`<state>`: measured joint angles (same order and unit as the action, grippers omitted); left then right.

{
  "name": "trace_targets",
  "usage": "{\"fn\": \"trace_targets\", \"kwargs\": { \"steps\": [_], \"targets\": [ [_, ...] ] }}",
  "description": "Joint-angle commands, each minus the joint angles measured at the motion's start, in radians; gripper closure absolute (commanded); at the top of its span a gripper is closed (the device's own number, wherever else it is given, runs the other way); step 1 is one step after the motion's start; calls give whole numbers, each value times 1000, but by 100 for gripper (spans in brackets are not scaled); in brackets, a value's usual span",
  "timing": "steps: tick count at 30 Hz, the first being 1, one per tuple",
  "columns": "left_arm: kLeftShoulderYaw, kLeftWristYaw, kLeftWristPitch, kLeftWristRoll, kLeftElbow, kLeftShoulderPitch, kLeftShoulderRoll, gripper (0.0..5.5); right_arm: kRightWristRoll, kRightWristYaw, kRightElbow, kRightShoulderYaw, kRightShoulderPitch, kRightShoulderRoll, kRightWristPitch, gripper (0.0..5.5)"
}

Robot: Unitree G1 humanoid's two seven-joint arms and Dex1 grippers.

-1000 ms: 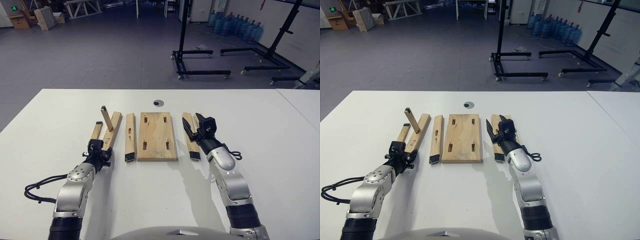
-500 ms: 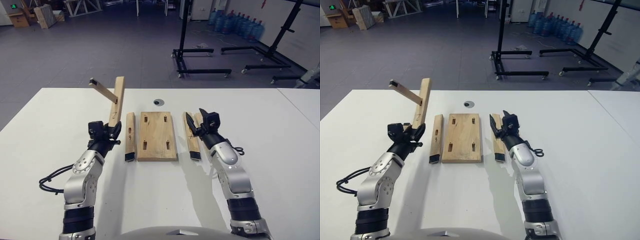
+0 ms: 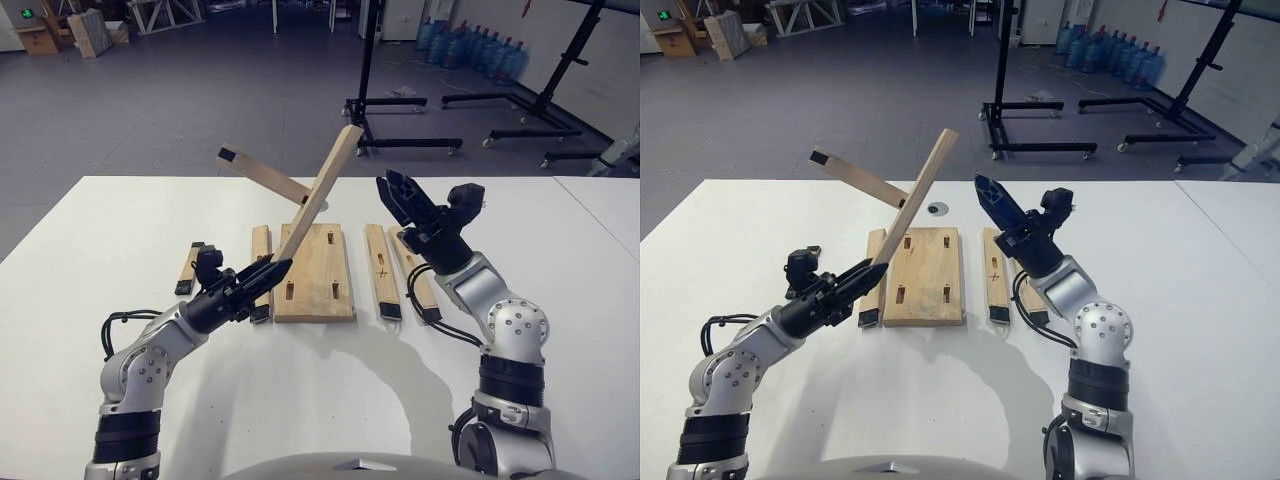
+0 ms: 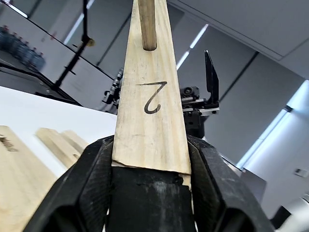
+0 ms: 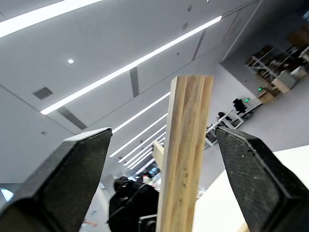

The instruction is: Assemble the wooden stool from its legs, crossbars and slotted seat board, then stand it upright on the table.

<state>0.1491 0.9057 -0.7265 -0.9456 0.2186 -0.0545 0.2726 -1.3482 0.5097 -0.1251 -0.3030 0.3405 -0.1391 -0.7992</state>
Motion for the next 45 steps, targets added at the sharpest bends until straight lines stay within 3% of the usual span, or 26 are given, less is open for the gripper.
{"fn": "trace_targets", "kwargs": {
  "steps": [1, 13, 24, 31, 34, 41, 45],
  "targets": [
    [-34, 41, -42, -31, -19, -46, 28, 348, 9, 13, 33, 30, 48, -6, -13, 156],
    [-70, 70, -66, -52, -47, -93, 44, 348, 44, 101, 115, 64, 103, -28, -41, 156],
    [-79, 103, -117, -90, -29, -83, 64, 348, -10, 222, 72, 91, 56, -85, -171, 334],
    [-74, 70, -124, -72, -55, -83, 64, 348, 86, 303, -4, 117, 9, -100, -83, 336],
    [-67, 48, -119, -69, -69, -86, 60, 276, 129, 333, -52, 116, -12, -102, -19, 339],
    [-42, 21, -94, -45, -120, -107, 67, 182, 144, 317, -90, 49, 15, -141, 47, 341],
    [-103, -59, 55, 151, -138, -144, 53, 176, 258, 312, -13, 12, 71, -258, 99, 341]
  ]
}}
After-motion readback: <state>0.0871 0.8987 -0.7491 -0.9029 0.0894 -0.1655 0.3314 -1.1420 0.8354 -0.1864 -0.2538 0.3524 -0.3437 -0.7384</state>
